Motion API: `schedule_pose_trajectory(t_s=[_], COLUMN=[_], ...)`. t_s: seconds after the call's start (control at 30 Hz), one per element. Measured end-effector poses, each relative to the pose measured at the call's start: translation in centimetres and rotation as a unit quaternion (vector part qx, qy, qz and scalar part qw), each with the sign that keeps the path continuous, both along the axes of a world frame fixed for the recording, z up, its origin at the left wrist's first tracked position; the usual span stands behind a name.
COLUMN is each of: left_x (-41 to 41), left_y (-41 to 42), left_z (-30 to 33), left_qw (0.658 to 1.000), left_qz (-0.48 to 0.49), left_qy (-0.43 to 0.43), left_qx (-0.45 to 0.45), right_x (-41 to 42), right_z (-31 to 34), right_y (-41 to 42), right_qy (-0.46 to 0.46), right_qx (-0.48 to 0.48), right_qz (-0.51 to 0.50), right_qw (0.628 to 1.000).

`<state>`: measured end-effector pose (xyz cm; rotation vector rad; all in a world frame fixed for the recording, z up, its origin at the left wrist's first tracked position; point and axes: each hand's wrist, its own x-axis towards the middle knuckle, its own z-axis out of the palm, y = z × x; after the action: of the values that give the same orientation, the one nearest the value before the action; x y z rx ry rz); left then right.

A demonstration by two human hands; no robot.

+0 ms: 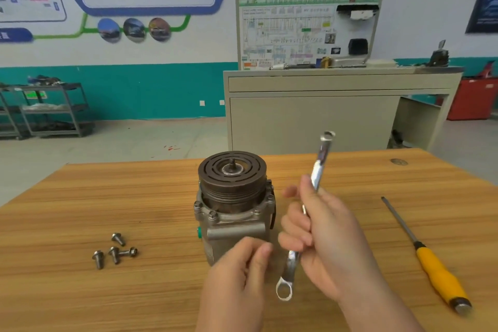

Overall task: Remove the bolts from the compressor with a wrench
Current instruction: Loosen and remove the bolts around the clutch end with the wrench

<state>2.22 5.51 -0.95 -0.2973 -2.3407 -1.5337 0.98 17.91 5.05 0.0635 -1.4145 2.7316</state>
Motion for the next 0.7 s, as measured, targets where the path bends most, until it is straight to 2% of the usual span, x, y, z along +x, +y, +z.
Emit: schedule_pose_trajectory(t_s=[0.07, 0.17, 0.23, 0.27, 0.33, 0.43, 0.47, 0.5, 0.53, 0.6, 0.63, 0.67, 0.7], left_x=[0.0, -0.1, 0.2, 0.3, 0.5, -0.1, -0.4, -0.6, -0.8, -0.8, -0.7, -0.5, -0.4], left_y=[-0.4, -0.9, -0.8, -0.8, -0.6, -0.3, -0.1, 0.2, 0.3, 0.6, 0.7, 0.7, 0.8], left_z=[1.1, 4.6, 7.1, 8.0, 9.3, 9.2, 8.8, 8.3, 7.7, 6.7, 6.2, 5.6, 5.0], left_qw=[0.996, 0.983, 0.977, 0.976, 0.979, 0.979, 0.973, 0.965, 0.955, 0.933, 0.923, 0.913, 0.903], left_qz=[0.037, 0.007, -0.042, -0.069, -0.102, -0.088, -0.078, -0.067, -0.053, -0.036, -0.043, -0.061, -0.086], left_qy=[0.02, 0.026, 0.019, 0.009, -0.018, -0.074, -0.094, -0.108, -0.117, -0.124, -0.129, -0.139, -0.155], left_qx=[0.08, 0.182, 0.208, 0.205, 0.173, 0.168, 0.194, 0.228, 0.268, 0.337, 0.36, 0.378, 0.392], right_x=[0.5, 1.2, 1.5, 1.6, 1.8, 1.8, 1.7, 1.7, 1.9, 3.1, 4.1, 4.8, 5.1], right_z=[-0.3, -0.7, -0.9, -1.0, -1.2, -0.7, -0.5, -0.5, -0.7, -2.3, -3.1, -3.6, -3.7], right_y=[0.0, -0.1, 0.1, 0.3, 1.1, 2.4, 2.7, 3.0, 3.1, 2.8, 2.2, 1.3, 0.4], right_qy=[-0.012, 0.011, 0.051, 0.08, 0.127, 0.159, 0.164, 0.166, 0.185, 0.279, 0.296, 0.266, 0.201], right_qx=[0.082, 0.194, 0.33, 0.424, 0.581, 0.731, 0.761, 0.766, 0.737, 0.586, 0.489, 0.386, 0.286], right_qz=[0.023, 0.03, -0.016, -0.052, -0.132, -0.211, -0.23, -0.258, -0.306, -0.405, -0.424, -0.407, -0.337], right_qw=[0.996, 0.98, 0.942, 0.901, 0.793, 0.629, 0.583, 0.564, 0.574, 0.644, 0.703, 0.784, 0.874])
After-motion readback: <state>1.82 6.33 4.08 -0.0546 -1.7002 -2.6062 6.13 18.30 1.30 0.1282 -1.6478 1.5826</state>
